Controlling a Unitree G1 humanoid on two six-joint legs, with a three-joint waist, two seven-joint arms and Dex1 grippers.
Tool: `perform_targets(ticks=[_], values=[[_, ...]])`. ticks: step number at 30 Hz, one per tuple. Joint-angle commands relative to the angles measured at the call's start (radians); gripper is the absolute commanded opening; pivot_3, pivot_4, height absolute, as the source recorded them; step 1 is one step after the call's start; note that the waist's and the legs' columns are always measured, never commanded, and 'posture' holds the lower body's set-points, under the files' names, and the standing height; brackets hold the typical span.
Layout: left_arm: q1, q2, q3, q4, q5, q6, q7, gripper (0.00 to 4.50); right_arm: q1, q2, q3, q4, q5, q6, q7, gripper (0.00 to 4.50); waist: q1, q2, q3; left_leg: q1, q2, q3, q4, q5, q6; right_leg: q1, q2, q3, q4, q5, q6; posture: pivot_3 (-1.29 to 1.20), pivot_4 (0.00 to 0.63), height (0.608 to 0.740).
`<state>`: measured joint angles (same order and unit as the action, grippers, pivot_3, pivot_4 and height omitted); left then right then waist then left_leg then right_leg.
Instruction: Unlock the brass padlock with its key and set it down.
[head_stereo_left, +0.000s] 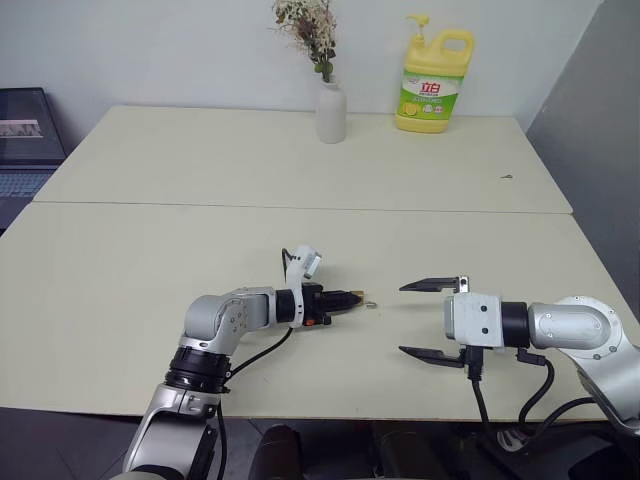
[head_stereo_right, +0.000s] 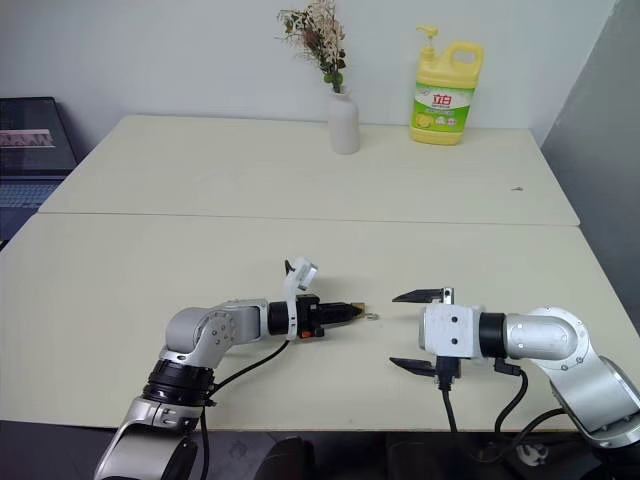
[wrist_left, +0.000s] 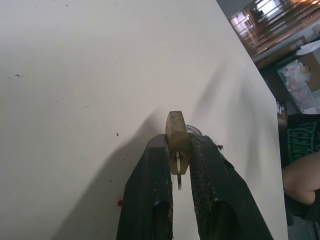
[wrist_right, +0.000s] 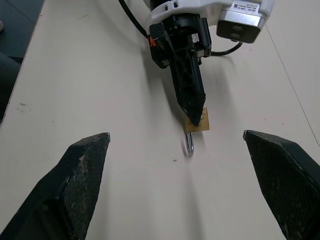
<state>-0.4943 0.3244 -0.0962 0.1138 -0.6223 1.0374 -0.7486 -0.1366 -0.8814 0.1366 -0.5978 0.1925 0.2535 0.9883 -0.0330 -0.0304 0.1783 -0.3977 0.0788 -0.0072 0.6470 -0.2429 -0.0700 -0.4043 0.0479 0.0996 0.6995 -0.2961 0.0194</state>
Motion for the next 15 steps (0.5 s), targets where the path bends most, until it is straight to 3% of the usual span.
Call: perform_targets(ticks=[1,2,11,15], values=[[-0.005,-0.011,0.012,0.035,0.007,0.026,0.019,0.17,-0.014,0.004,-0.001,-0.029,-0.001,0.002,-0.001,4.50,0.000,0.000,0.000,0.000,0.000,0.000,0.000,0.000,0.000,0.000,0.000,0.000,0.000,0.000,0.000,0.00,0.150,0.740],[-0.008,-0.012,0.015,0.038,0.004,0.032,0.018,0.17,-0.014,0.005,0.000,-0.030,-0.001,0.003,-0.001,4.50,0.000,0.000,0.000,0.000,0.000,0.000,0.000,0.000,0.000,0.000,0.000,0.000,0.000,0.000,0.000,0.00,0.150,0.740],[-0.040,0.014,0.038,0.072,0.008,0.038,0.007,2.87,-0.012,0.005,0.001,-0.037,0.007,0.021,0.004,4.50,0.000,0.000,-0.001,0.001,0.000,0.000,0.000,0.000,0.000,0.000,0.000,0.000,0.000,0.000,0.001,0.00,0.150,0.740],[-0.049,0.023,0.065,0.062,-0.008,0.036,0.007,2.87,-0.008,0.003,0.002,-0.037,0.007,0.023,0.007,4.50,-0.003,0.000,-0.001,0.001,0.000,0.000,0.000,0.000,0.000,0.001,0.000,0.000,0.000,0.001,0.001,0.00,0.150,0.740]])
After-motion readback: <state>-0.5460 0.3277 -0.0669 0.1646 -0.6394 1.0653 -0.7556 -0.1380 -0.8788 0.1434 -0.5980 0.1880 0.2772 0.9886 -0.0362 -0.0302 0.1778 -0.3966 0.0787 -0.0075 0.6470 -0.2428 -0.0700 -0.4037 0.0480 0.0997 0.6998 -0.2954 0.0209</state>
